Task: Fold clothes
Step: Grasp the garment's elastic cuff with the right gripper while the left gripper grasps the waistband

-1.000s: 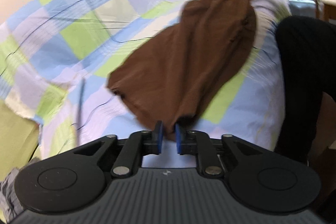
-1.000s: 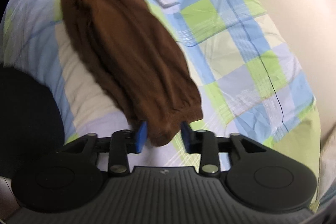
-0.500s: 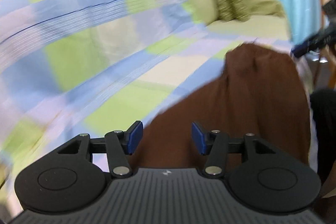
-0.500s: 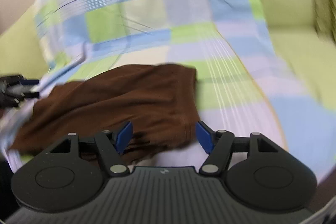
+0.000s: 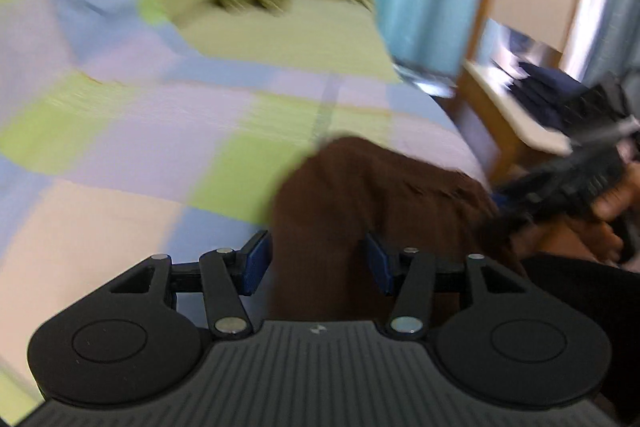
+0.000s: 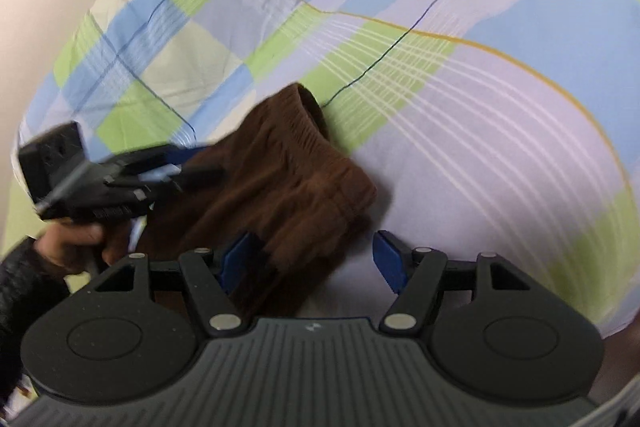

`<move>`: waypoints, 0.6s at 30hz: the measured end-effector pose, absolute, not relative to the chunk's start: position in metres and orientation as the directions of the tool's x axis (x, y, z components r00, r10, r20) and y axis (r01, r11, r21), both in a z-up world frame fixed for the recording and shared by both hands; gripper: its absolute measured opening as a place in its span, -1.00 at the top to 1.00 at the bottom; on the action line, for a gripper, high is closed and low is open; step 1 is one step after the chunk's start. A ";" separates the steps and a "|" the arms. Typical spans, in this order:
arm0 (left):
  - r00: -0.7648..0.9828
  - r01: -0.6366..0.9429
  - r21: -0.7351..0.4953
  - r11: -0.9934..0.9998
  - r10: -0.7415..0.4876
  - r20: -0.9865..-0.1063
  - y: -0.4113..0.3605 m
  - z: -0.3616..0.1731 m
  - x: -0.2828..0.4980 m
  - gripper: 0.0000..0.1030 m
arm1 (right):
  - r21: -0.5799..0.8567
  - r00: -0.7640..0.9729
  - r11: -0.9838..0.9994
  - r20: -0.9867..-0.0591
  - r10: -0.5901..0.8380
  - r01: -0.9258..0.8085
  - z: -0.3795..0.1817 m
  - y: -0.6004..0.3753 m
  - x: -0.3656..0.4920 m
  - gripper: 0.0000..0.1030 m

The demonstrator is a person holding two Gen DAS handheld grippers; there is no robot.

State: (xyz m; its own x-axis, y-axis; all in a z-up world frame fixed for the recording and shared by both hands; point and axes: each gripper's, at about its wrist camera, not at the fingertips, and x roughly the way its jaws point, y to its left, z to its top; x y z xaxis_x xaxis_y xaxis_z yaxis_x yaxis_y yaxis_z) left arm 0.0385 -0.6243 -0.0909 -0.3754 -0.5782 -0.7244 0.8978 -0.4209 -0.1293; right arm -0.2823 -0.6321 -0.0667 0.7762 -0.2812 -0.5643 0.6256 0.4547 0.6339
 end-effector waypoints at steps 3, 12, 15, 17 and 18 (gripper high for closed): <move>-0.338 0.898 -0.084 -0.432 -0.556 -0.760 -0.626 -0.109 0.023 0.06 | 0.640 0.780 0.452 -0.564 -0.272 0.621 -0.068 -0.639 -0.280 -0.25; -0.195 0.969 0.002 -0.249 -0.765 -0.613 -0.565 -0.068 0.028 0.77 | 0.602 0.793 0.551 -0.573 -0.208 0.579 -0.046 -0.660 -0.267 0.50; -0.062 0.992 0.056 -0.113 -0.823 -0.565 -0.550 -0.044 0.046 0.77 | 0.512 0.820 0.709 -0.547 -0.167 0.486 -0.019 -0.686 -0.223 0.51; 0.062 0.995 0.100 0.009 -0.839 -0.541 -0.546 -0.031 0.069 0.76 | 0.457 0.837 0.792 -0.534 -0.120 0.405 -0.005 -0.707 -0.183 0.51; 0.126 0.991 0.113 0.077 -0.838 -0.531 -0.544 -0.027 0.084 0.75 | 0.435 0.843 0.820 -0.529 -0.101 0.371 -0.001 -0.718 -0.160 0.51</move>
State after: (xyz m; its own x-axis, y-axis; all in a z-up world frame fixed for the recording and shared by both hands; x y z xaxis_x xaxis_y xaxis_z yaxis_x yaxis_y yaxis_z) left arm 0.0841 -0.5443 -0.0272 0.1258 -0.8382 -0.5306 0.9906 0.0774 0.1126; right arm -0.1599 -0.7182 -0.0008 0.8427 -0.1014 -0.5288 0.3714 0.8205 0.4346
